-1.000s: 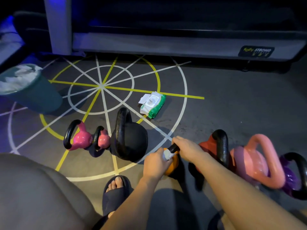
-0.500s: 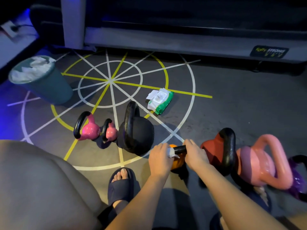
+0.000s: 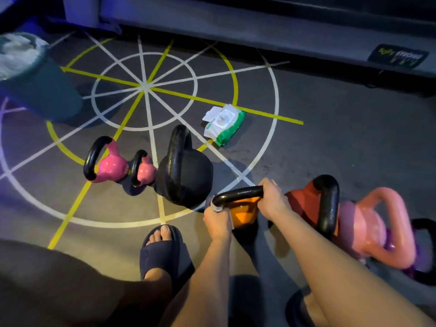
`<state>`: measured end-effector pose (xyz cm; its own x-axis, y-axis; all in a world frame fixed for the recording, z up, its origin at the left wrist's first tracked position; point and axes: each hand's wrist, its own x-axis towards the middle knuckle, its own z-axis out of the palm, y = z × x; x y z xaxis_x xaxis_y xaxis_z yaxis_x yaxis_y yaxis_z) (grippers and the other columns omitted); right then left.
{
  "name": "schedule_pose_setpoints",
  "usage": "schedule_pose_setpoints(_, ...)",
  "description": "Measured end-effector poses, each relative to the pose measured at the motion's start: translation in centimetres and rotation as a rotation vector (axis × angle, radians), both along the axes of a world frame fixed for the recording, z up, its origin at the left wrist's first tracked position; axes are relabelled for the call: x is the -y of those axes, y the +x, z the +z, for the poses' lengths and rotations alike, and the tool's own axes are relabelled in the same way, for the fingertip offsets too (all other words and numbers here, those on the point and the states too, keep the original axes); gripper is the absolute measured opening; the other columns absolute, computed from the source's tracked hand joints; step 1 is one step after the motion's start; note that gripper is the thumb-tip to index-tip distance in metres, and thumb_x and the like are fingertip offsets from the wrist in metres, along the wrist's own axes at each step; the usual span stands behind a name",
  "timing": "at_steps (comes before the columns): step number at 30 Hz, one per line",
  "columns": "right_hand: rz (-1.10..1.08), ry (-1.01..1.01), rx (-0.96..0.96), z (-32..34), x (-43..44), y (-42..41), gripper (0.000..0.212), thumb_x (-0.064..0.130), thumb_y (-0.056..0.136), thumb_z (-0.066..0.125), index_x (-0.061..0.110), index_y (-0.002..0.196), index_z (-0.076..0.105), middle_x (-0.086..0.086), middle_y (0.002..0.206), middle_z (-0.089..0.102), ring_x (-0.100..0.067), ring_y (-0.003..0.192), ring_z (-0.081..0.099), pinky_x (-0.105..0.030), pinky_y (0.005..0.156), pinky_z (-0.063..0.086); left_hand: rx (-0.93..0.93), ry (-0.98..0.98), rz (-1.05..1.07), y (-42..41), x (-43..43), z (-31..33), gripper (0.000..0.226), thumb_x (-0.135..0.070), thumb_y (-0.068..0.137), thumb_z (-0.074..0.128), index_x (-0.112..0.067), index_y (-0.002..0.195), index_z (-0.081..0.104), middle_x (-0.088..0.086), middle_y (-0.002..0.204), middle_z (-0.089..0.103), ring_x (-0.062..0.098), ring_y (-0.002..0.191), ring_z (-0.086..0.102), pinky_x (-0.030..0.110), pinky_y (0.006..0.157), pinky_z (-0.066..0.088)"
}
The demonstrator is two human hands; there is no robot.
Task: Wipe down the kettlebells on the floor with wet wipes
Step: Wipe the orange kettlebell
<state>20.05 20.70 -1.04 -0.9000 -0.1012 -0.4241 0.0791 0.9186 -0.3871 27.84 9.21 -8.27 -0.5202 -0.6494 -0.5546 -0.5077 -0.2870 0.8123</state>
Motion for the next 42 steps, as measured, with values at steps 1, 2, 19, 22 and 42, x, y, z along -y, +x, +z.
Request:
schedule_pose_setpoints(1, -0.011, -0.016, 0.012, -0.1, 0.2, -0.5, 0.024, 0.000, 0.087, 0.051, 0.019, 0.101, 0.050, -0.001, 0.102, 0.050, -0.026, 0.090, 0.055, -0.034, 0.079, 0.044, -0.018, 0.011, -0.025, 0.0, 0.3, 0.1, 0.018, -0.011, 0.093, 0.065, -0.025, 0.104, 0.066, -0.005, 0.094, 0.070, 0.016, 0.096, 0.065, 0.032, 0.088, 0.050)
schedule_pose_setpoints(2, -0.019, -0.030, 0.021, -0.1, 0.3, -0.9, 0.022, 0.002, 0.087, 0.053, 0.019, 0.100, 0.051, -0.002, 0.102, 0.051, -0.026, 0.091, 0.055, -0.034, 0.079, 0.044, -0.031, 0.019, -0.055, 0.2, 0.5, 0.3, 0.020, -0.011, 0.092, 0.067, -0.026, 0.105, 0.065, -0.005, 0.095, 0.069, 0.015, 0.096, 0.065, 0.030, 0.085, 0.048)
schedule_pose_setpoints(19, 0.020, -0.101, 0.029, -1.4, -1.0, -3.0, 0.029, -0.003, 0.078, 0.057, 0.022, 0.081, 0.044, -0.003, 0.083, 0.052, -0.025, 0.080, 0.053, -0.028, 0.069, 0.036, 0.019, -0.054, -0.346, 1.2, -0.3, -1.3, 0.035, -0.042, 0.097, 0.063, -0.006, 0.099, 0.065, 0.000, 0.078, 0.069, -0.002, 0.068, 0.064, 0.020, 0.072, 0.047)
schedule_pose_setpoints(22, 0.028, -0.078, 0.017, -1.4, -0.1, -2.9, 0.022, 0.002, 0.080, 0.060, 0.019, 0.088, 0.048, -0.005, 0.092, 0.053, -0.026, 0.083, 0.054, -0.029, 0.071, 0.037, 0.051, -0.017, -0.266, 1.4, -0.3, -1.5, 0.073, -0.059, 0.087, 0.059, 0.012, 0.102, 0.060, 0.016, 0.076, 0.063, 0.003, 0.065, 0.066, 0.017, 0.070, 0.050)
schedule_pose_setpoints(42, 0.210, -0.044, 0.037, 0.3, -1.7, -0.4, 0.031, 0.003, 0.085, 0.053, 0.018, 0.111, 0.046, -0.009, 0.115, 0.054, -0.033, 0.106, 0.058, -0.037, 0.086, 0.046, 0.136, -0.811, -0.946, -1.1, 1.0, 6.5, 0.027, -0.046, 0.091, 0.064, -0.020, 0.094, 0.056, -0.001, 0.083, 0.067, 0.022, 0.078, 0.065, 0.040, 0.069, 0.055)
